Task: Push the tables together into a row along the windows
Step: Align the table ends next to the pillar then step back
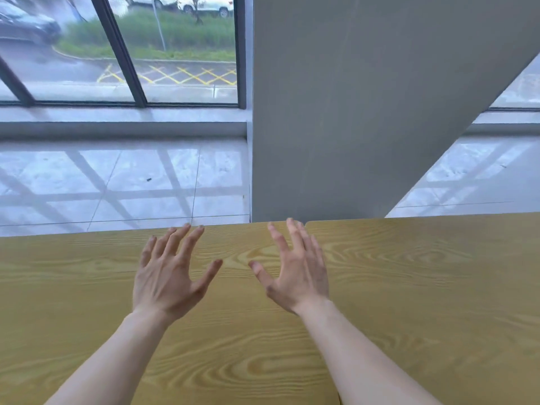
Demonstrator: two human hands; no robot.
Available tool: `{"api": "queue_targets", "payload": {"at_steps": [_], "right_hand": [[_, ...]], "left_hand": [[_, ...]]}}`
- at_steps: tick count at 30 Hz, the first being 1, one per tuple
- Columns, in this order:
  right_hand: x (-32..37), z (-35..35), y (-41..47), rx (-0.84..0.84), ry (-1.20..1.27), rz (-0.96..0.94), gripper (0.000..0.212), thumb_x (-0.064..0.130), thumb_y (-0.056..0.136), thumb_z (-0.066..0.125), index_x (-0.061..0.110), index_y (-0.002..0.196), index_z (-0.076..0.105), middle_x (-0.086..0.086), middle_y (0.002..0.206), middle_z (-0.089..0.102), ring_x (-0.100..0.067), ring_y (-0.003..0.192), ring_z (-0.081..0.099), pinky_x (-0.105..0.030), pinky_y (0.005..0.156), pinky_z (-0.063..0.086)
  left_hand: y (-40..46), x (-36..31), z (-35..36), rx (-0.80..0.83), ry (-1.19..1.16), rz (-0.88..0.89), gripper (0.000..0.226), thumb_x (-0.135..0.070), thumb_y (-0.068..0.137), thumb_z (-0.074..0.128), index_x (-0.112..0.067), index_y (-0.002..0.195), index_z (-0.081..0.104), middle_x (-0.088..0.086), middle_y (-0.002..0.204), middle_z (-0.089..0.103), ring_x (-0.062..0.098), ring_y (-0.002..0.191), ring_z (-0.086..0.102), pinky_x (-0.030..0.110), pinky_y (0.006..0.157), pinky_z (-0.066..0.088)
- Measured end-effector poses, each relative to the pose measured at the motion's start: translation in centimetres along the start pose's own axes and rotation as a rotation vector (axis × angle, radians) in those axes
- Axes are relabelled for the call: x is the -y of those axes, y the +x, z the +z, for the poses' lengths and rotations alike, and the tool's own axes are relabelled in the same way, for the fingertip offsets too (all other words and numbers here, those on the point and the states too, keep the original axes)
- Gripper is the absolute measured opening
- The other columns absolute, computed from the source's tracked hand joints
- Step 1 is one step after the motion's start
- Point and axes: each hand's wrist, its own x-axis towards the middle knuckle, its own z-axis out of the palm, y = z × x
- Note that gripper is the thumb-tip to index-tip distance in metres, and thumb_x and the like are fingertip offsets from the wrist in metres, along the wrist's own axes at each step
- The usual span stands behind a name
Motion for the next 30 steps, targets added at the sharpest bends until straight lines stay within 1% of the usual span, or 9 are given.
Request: {"api": "queue_targets", "payload": {"at_steps": [4,7,15,17,19,20,22,26,30], "right_hand": [[-0.3,2.8,4.8,0.084,-0.024,-0.061,0.085,0.081,0.091,0.035,0.04,0.164,0.017,-0.006,0.176,0.008,-0.025,0.162,-0.001,-0.049,0.13,-0.001],[-0.5,5.3,7.7,0.141,-0.052,-0.078,0.085,0.081,0.092,0.035,0.039,0.164,0.015,-0.008,0.175,0.007,-0.026,0.162,-0.003,-0.051,0.13,0.0],[-0.9,10.4,12.6,0.174,-0.113,-0.072,0.089,0.086,0.088,0.028,0.037,0.163,0.025,-0.012,0.171,0.024,-0.029,0.161,0.008,-0.054,0.129,0.002],[-1.0,11.0,13.0,0.17,-0.147,-0.06,0.093,0.089,0.085,0.022,0.035,0.16,0.032,-0.011,0.164,0.04,-0.031,0.156,0.024,-0.055,0.127,0.008],[-1.0,11.1,13.3,0.16,-0.182,-0.058,0.093,0.09,0.084,0.02,0.033,0.154,0.043,-0.007,0.145,0.058,-0.03,0.137,0.045,-0.054,0.122,0.02],[-1.0,11.0,13.3,0.155,-0.197,-0.058,0.092,0.09,0.083,0.02,0.032,0.149,0.049,-0.006,0.134,0.063,-0.029,0.126,0.051,-0.052,0.117,0.026],[-0.8,10.8,13.4,0.142,-0.213,-0.05,0.089,0.09,0.083,0.022,0.029,0.136,0.059,-0.005,0.118,0.066,-0.029,0.11,0.054,-0.05,0.107,0.034],[-0.9,10.9,13.4,0.127,-0.187,-0.045,0.082,0.09,0.084,0.027,0.025,0.117,0.063,-0.005,0.105,0.064,-0.028,0.1,0.052,-0.048,0.097,0.037],[-1.3,10.6,13.5,0.109,-0.136,-0.071,0.079,0.091,0.085,0.029,0.023,0.11,0.061,-0.006,0.098,0.063,-0.026,0.095,0.052,-0.046,0.095,0.036]], "left_hand": [[5.0,1.2,2.5,0.009,-0.016,-0.027,0.082,-0.084,0.088,0.027,-0.037,0.154,0.039,-0.004,0.16,0.045,0.022,0.151,0.034,0.045,0.129,0.012],[7.9,2.8,4.3,0.023,-0.021,-0.046,0.083,-0.083,0.088,0.025,-0.036,0.154,0.04,-0.004,0.16,0.046,0.022,0.151,0.034,0.044,0.128,0.012],[11.4,7.2,9.5,0.148,0.037,-0.032,0.089,-0.088,0.085,0.019,-0.035,0.153,0.041,-0.002,0.151,0.055,0.023,0.146,0.04,0.044,0.127,0.015],[11.8,7.5,10.1,0.172,0.055,-0.029,0.087,-0.087,0.085,0.02,-0.036,0.152,0.043,-0.001,0.14,0.063,0.024,0.138,0.047,0.044,0.122,0.023],[12.4,7.4,10.1,0.196,0.093,-0.016,0.087,-0.09,0.084,0.017,-0.038,0.147,0.048,-0.003,0.125,0.071,0.025,0.124,0.057,0.044,0.107,0.034],[12.5,7.2,9.9,0.194,0.107,-0.012,0.087,-0.091,0.082,0.016,-0.039,0.142,0.052,-0.003,0.118,0.073,0.026,0.117,0.06,0.044,0.098,0.036],[12.7,6.9,9.5,0.163,0.104,-0.015,0.084,-0.09,0.08,0.02,-0.038,0.133,0.059,0.0,0.11,0.076,0.029,0.108,0.064,0.042,0.087,0.036],[12.6,6.4,9.4,0.126,0.074,-0.008,0.077,-0.089,0.08,0.023,-0.038,0.123,0.061,0.002,0.099,0.076,0.033,0.099,0.065,0.041,0.079,0.033],[12.9,6.8,9.7,0.145,0.058,-0.018,0.076,-0.094,0.08,0.018,-0.041,0.122,0.053,-0.009,0.072,0.056,0.03,0.082,0.06,0.042,0.077,0.037]]}}
